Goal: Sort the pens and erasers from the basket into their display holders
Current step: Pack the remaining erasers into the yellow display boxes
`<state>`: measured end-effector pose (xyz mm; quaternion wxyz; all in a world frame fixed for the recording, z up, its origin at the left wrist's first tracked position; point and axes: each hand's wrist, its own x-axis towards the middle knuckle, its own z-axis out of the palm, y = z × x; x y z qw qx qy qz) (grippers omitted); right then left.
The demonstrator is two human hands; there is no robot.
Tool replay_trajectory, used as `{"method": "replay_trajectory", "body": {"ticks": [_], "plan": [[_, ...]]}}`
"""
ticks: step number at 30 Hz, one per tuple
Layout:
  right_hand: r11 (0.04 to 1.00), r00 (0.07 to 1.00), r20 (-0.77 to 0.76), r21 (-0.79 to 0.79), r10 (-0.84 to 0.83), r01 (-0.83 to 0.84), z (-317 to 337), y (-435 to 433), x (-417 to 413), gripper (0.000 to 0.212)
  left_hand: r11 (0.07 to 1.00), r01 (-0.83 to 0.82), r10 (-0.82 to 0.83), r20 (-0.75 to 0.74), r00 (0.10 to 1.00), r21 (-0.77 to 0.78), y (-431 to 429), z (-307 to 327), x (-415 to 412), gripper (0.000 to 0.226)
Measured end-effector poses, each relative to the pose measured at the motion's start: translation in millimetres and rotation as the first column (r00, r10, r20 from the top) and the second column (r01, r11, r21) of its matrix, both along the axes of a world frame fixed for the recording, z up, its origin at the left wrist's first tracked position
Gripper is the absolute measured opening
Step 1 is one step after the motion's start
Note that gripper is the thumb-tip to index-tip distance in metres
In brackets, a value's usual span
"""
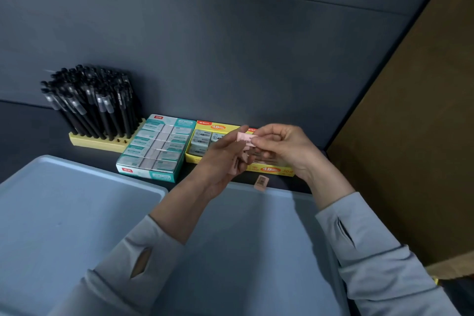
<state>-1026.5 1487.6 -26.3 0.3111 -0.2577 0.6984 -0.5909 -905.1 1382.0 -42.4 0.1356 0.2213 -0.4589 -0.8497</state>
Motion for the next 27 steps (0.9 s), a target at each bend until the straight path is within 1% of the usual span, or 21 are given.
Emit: {"method": "replay_trajectory", "body": {"ticks": [3, 6, 8, 10, 11, 12, 14, 15, 17, 19, 20, 21, 23, 25, 27], "plan": [[0.998, 0.998, 0.061, -0.039, -0.036, 0.039, 1.4, 5.2, -3.2, 0.010, 0.999, -0.036, 0.035, 0.036, 0.999, 0.023, -1.0, -2.9, 0.1, 0.038], [0.995, 0.981, 0.186, -0.073, -0.048, 0.062, 2.1, 10.7, -7.2, 0.005, 0.995, -0.068, 0.064, 0.046, 0.997, 0.078, -5.0, -3.2, -0.1, 0.027], [0.991, 0.965, 0.257, -0.103, -0.052, 0.081, 1.5, 11.7, -9.8, 0.005, 0.995, -0.066, 0.062, 0.053, 0.997, 0.079, -7.1, -2.6, 0.2, 0.017], [0.985, 0.959, 0.268, -0.114, -0.097, 0.131, -0.5, 10.9, -13.4, 0.008, 0.993, -0.081, 0.076, 0.061, 0.995, 0.081, -8.5, -2.2, 1.5, 0.016], [0.981, 0.967, 0.213, -0.102, -0.138, 0.162, -2.4, 10.5, -16.5, 0.006, 0.992, -0.092, 0.087, 0.062, 0.994, 0.086, -9.4, -2.5, 2.1, 0.018], [0.978, 0.975, 0.120, -0.077, -0.186, 0.195, -3.8, 10.3, -19.9, 0.003, 0.991, -0.101, 0.096, 0.063, 0.993, 0.088, -10.7, -2.8, 2.7, 0.019], [0.966, 0.961, -0.100, -0.011, -0.259, 0.260, -8.4, 9.8, -28.4, 0.008, 0.989, -0.112, 0.106, 0.066, 0.992, 0.093, -13.4, -3.2, 4.5, 0.015], [0.961, 0.948, -0.171, 0.025, -0.267, 0.275, -9.7, 8.5, -31.3, 0.009, 0.988, -0.119, 0.113, 0.065, 0.991, 0.100, -14.7, -3.8, 5.3, 0.013], [0.957, 0.947, -0.213, 0.109, -0.242, 0.269, -13.1, 2.5, -34.0, 0.008, 0.984, -0.138, 0.131, 0.067, 0.989, 0.115, -16.9, -4.9, 6.7, 0.015], [0.954, 0.962, -0.183, 0.187, -0.202, 0.235, -16.8, -5.6, -29.9, 0.005, 0.980, -0.151, 0.143, 0.068, 0.987, 0.127, -18.2, -5.3, 8.1, 0.015], [0.949, 0.963, -0.193, 0.216, -0.188, 0.228, -20.0, -9.9, -28.0, 0.004, 0.979, -0.153, 0.145, 0.066, 0.987, 0.134, -18.5, -5.4, 8.5, 0.014], [0.942, 0.954, -0.245, 0.242, -0.171, 0.231, -23.1, -13.1, -26.4, 0.003, 0.978, -0.155, 0.148, 0.063, 0.987, 0.140, -18.5, -5.2, 9.2, 0.013], [0.931, 0.908, -0.401, 0.269, -0.123, 0.245, -28.2, -16.5, -24.2, 0.006, 0.977, -0.160, 0.152, 0.064, 0.986, 0.143, -19.0, -4.9, 11.0, 0.013], [0.923, 0.836, -0.547, 0.294, -0.050, 0.248, -32.7, -17.9, -23.5, 0.009, 0.977, -0.162, 0.154, 0.067, 0.986, 0.141, -20.0, -6.4, 12.0, 0.016], [0.915, 0.766, -0.642, 0.310, 0.003, 0.257, -35.5, -18.7, -21.3, 0.008, 0.977, -0.162, 0.154, 0.067, 0.986, 0.141, -20.4, -8.6, 12.2, 0.018]]}}
